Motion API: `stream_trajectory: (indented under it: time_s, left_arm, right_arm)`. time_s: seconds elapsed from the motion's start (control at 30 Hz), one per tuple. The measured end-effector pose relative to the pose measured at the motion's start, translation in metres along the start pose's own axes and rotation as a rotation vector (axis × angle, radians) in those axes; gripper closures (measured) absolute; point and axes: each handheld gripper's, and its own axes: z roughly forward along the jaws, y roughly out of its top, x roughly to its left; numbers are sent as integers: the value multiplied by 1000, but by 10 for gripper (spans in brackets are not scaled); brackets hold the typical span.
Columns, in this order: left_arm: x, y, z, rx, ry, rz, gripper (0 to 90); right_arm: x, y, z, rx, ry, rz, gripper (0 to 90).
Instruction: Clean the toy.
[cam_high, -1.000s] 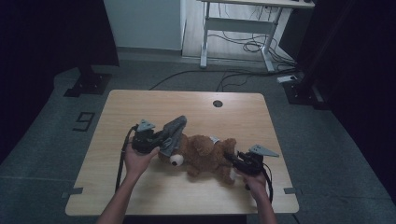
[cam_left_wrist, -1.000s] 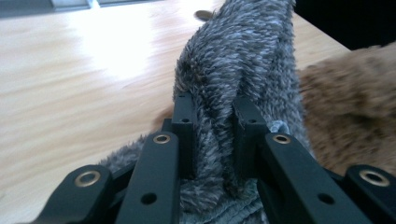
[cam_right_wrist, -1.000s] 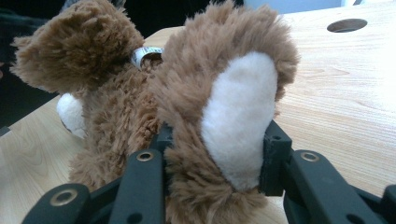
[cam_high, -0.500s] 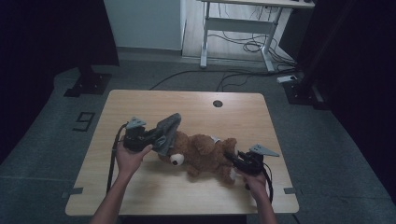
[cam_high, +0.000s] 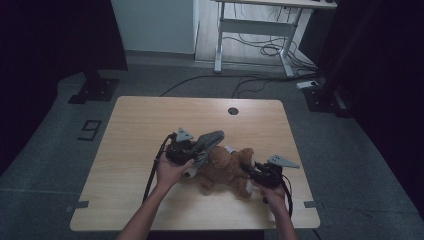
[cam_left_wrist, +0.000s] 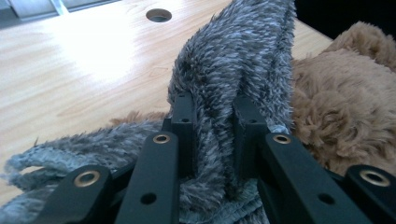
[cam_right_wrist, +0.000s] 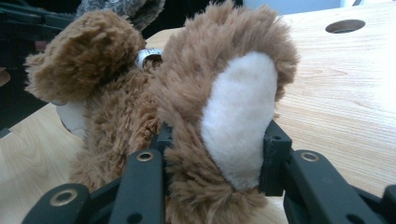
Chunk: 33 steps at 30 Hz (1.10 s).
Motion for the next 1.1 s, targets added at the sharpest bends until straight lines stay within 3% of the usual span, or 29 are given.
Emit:
stream_trajectory:
  time_s: [0.23, 0.5, 0.7, 0.87, 0.97, 1.0, 1.03, 1.07, 1.1]
  left_arm:
    - [16, -7, -23, -11, 40, 2, 738]
    - [43, -26, -43, -26, 87, -63, 738]
    - [56, -34, -51, -10, 108, -88, 738]
    - [55, -24, -58, -28, 92, -96, 738]
    - [39, 1, -57, -53, 59, -58, 738]
    - [39, 1, -57, -53, 59, -58, 738]
    - [29, 16, -51, -59, 38, -36, 738]
    - [29, 16, -51, -59, 38, -36, 738]
    - [18, 32, -41, -57, 5, -23, 738]
  right_arm:
    - [1, 0, 0, 2, 3, -1, 617]
    - [0, 0, 1, 1, 3, 2, 617]
    - [0, 0, 1, 1, 1, 5, 617]
    - [-1, 0, 1, 0, -3, 8, 617]
    - [-1, 0, 1, -5, -5, 10, 617]
    - [-1, 0, 1, -5, -5, 10, 617]
    - [-1, 0, 1, -4, -5, 8, 617]
    - [-1, 0, 1, -4, -4, 7, 617]
    - [-1, 0, 1, -4, -5, 6, 617]
